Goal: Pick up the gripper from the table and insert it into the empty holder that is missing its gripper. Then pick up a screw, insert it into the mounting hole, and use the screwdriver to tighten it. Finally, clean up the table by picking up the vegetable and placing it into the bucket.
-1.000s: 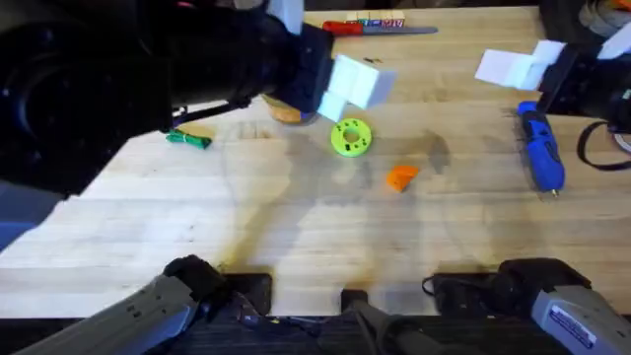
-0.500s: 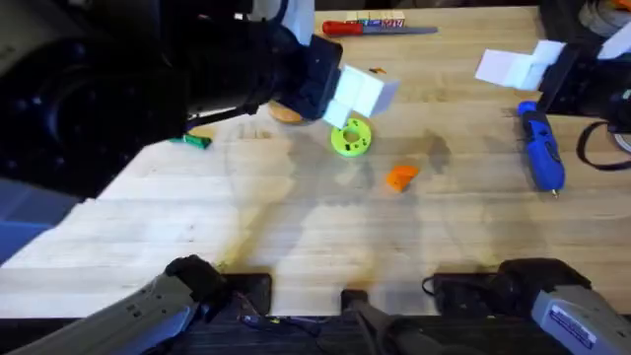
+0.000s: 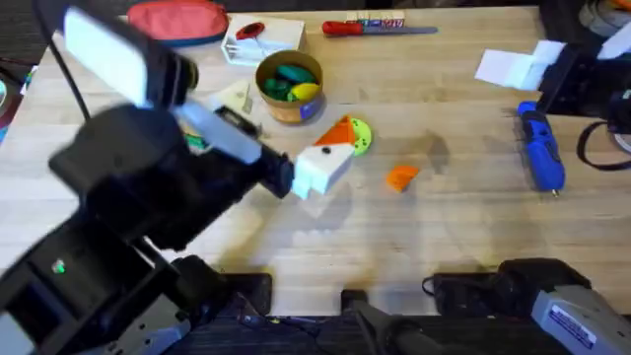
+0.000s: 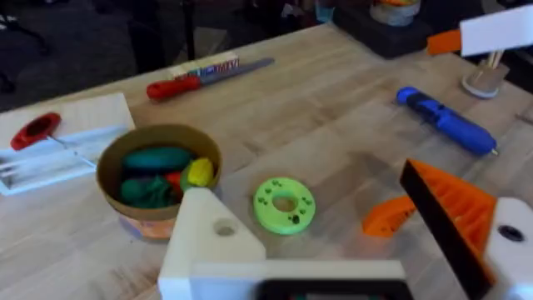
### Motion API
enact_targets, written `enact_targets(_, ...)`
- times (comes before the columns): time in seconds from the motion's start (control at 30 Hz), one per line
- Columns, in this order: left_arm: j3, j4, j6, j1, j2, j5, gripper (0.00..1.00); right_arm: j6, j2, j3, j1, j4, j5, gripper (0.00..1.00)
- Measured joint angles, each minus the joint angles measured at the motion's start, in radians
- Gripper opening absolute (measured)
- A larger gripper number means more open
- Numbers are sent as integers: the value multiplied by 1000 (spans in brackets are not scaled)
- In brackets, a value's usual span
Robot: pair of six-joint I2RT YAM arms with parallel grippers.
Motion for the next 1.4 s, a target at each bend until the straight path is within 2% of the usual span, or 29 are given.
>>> enact_targets(0.27,-321,157,0,0,-300,9,987,0,0,0,0,0,0,991)
enact_targets(0.43,-450,237,0,0,-413,38,987,0,0,0,0,0,0,991)
enact_targets(0.53,-504,241,0,0,-469,66,987,0,0,0,0,0,0,991)
enact_targets(0.67,-511,174,0,0,-519,87,987,0,0,0,0,0,0,991)
enact_targets(1.4,-511,173,0,0,-523,95,987,0,0,0,0,0,0,992)
